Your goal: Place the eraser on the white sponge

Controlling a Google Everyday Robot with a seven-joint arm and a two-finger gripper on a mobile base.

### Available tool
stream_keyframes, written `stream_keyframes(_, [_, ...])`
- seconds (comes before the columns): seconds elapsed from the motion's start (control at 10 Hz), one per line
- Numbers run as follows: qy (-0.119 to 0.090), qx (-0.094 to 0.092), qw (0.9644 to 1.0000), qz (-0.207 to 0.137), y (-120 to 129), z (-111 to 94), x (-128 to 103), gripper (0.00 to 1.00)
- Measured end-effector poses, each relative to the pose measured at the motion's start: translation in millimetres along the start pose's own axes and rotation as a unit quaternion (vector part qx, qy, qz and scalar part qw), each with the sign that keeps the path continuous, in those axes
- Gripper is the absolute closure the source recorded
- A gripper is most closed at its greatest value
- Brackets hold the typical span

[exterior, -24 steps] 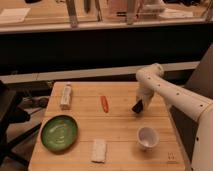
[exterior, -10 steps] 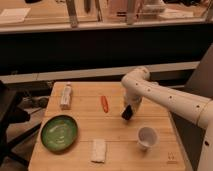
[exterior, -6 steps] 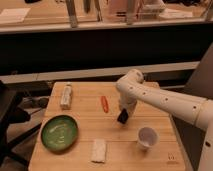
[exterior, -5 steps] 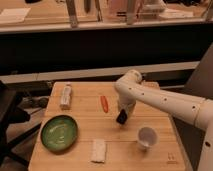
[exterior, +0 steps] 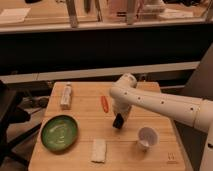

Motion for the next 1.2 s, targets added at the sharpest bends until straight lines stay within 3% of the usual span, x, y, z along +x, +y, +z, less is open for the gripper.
stream_keyframes(0.5, [-0.003, -0.001, 0.9993, -0.037, -4.9, 1.8, -22.4, 0.96])
stream_keyframes(0.7, [-0.006, 0.000, 0.9982, -0.060, -12.3, 3.3, -49.2, 0.96])
stream_keyframes(1.2, [-0.007, -0.001, 0.9956, -0.094, -14.3, 8.0, -74.0, 0.96])
